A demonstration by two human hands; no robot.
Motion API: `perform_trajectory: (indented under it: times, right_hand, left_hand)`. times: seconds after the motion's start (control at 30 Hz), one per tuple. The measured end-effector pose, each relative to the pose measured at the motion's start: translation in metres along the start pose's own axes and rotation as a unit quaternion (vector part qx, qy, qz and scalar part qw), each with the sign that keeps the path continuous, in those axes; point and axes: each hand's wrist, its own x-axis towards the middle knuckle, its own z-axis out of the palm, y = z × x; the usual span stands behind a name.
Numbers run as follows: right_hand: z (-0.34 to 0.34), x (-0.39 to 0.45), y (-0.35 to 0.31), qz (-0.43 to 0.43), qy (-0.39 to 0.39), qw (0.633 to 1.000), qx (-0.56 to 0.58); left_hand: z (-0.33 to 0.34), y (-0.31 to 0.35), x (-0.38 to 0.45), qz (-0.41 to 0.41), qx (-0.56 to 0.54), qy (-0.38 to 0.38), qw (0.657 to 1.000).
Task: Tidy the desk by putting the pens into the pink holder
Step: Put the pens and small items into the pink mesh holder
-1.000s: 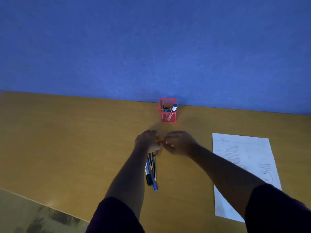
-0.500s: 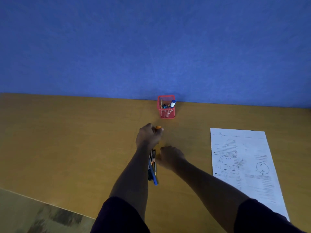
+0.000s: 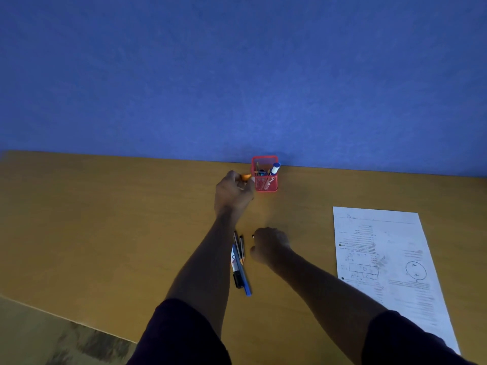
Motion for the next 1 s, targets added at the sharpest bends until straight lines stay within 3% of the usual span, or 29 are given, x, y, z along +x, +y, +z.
perform_trajectory:
  times: [0.23,0.37,0.5,0.63,0.77,0.87,1.0]
  right_hand:
    - [-0.046,0.015,0.035,-0.033,0.155,0.985,0.070]
    - [-0.084,0.020,0.056,-0.091,0.313,0.936,0.132]
    - [-0.115,0.024,0.065,-0.109,0.405,0.887,0.193]
    - [-0.136,0.045,0.071,-0.106,0.406,0.870,0.258]
    - [-0.143,0.070,0.079,-0.101,0.340,0.910,0.213]
    - [-0.141,0.082,0.084,-0.085,0.295,0.933,0.187]
    - [-0.140,0.093,0.087,-0.086,0.278,0.937,0.192]
  left_hand:
    - [0.005,0.027,0.027,0.022,-0.063,0.024,0.998]
    - [0.013,0.032,0.034,0.059,-0.042,0.029,0.997]
    - [0.023,0.030,0.037,0.019,-0.050,0.028,0.998]
    - [0.034,0.023,0.040,0.016,0.011,0.022,1.000]
    - [0.040,0.020,0.040,0.048,0.095,0.010,0.994]
    - [0.044,0.016,0.039,0.047,0.081,0.004,0.996]
    - [0.047,0.007,0.039,0.031,0.052,0.001,0.998]
